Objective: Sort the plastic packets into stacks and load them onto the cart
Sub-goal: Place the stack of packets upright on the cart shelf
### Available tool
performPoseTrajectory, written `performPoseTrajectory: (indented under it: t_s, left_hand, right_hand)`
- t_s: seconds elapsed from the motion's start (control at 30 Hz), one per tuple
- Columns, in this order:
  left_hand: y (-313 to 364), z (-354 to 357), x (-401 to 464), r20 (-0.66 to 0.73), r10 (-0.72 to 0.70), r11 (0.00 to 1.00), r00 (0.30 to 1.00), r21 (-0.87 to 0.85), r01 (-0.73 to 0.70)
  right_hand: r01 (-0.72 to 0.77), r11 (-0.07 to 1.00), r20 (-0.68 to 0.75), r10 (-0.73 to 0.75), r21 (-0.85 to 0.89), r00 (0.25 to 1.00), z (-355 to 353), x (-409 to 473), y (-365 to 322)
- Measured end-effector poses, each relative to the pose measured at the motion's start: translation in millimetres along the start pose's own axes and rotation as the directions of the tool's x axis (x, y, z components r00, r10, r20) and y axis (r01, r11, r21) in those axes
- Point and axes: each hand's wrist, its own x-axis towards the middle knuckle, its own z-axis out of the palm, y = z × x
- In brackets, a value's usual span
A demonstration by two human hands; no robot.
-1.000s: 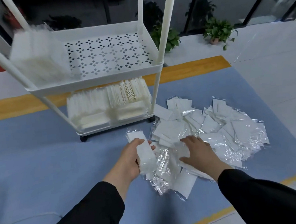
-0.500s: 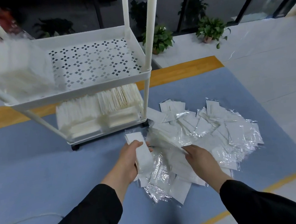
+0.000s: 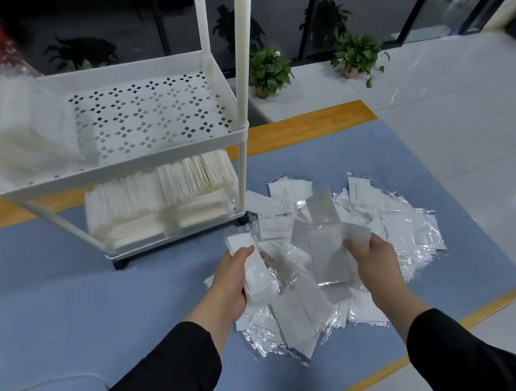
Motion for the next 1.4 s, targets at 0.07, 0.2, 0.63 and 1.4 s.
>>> performPoseTrajectory:
  t_s: [0.07, 0.2, 0.63, 1.4]
  left_hand:
    - [-2.0, 4.5, -1.6, -0.013, -0.006, 1.000, 1.000, -0.016, 0.006]
    - [-0.6, 15.7, -14.0, 0.040, -0.037, 0.999, 0.999, -0.035, 0.039]
    - [-9.1, 30.6, -19.5, 0.183, 0.041, 0.996, 0.982, -0.085, -0.026]
    - [17.6, 3.8, -15.6, 0.051, 0.071, 0.975, 0.996, -0.215, -0.058]
  right_hand:
    - [-0.051, 0.992, 0.013, 0.050, 0.114, 0.999, -0.3, -1.8, -8.6]
    - [-0.150, 0.953, 0.090, 0.131, 0.262, 0.987, 7.1, -6.3, -18.4]
    - [0.028, 0.999, 0.356, -0.020, -0.016, 0.934, 43.6, -22.6, -33.2]
    - [0.123, 0.935, -0.088, -0.100, 0.333, 0.991, 25.2, -10.1, -59.1]
